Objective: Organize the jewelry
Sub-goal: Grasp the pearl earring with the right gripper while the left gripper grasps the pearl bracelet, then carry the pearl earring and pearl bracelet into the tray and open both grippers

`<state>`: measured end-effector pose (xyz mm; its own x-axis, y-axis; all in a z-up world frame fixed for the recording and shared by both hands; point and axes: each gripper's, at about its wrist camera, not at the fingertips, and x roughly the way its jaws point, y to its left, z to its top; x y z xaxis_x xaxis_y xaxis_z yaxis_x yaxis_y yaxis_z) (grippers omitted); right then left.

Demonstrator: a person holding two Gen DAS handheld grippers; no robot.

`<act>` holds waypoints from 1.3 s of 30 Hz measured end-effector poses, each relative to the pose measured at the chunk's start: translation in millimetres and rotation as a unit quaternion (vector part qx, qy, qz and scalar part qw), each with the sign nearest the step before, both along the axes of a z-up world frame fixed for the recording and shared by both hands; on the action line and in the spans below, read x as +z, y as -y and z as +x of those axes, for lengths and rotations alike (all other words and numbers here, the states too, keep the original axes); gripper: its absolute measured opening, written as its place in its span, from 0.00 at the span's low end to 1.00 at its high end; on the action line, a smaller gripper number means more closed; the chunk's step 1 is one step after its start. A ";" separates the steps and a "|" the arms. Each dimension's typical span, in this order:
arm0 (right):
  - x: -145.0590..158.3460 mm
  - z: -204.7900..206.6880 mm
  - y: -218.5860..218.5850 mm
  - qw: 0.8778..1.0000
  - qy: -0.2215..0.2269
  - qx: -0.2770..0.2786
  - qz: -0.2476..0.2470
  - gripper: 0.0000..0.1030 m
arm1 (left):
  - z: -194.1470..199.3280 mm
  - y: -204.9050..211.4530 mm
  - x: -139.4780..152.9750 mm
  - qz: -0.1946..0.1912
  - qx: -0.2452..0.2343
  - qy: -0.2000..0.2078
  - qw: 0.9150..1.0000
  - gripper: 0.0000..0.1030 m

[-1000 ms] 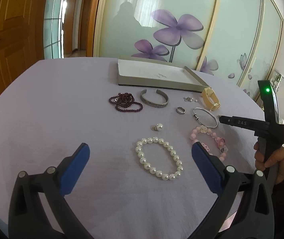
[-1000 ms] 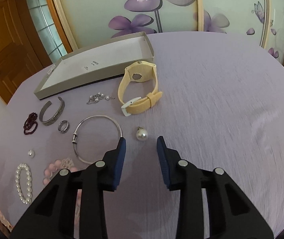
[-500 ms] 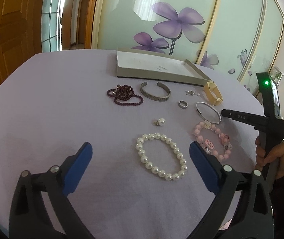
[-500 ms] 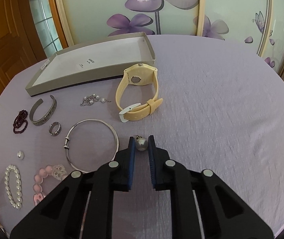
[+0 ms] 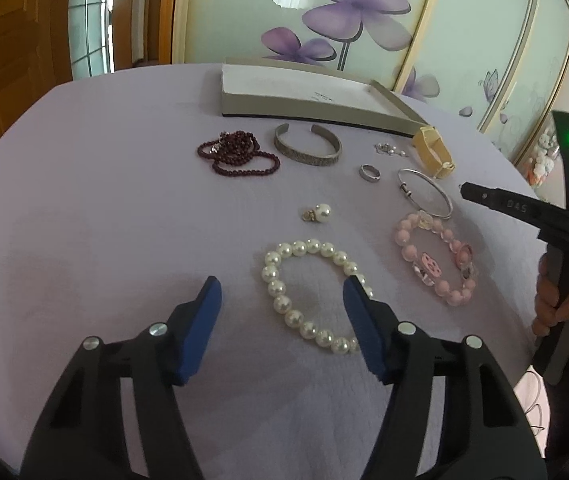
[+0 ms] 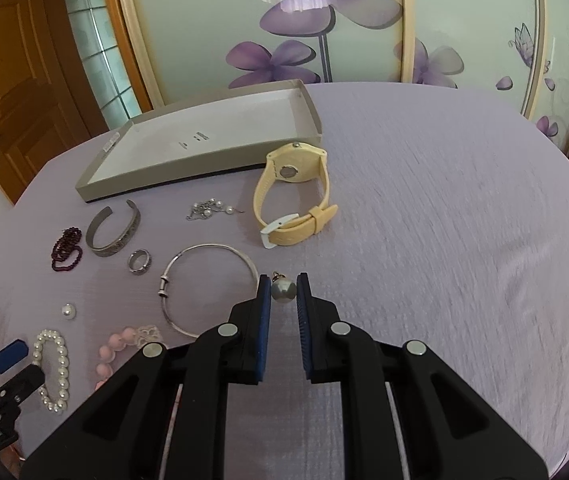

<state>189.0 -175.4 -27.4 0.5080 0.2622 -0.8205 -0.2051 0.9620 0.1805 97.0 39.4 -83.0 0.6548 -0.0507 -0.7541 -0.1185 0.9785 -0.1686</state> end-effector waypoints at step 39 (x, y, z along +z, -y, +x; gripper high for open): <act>74.7 30.1 -4.0 0.994 0.095 0.043 0.045 0.13 | 50.0 -20.1 133.6 0.045 -0.027 0.108 0.993 0.09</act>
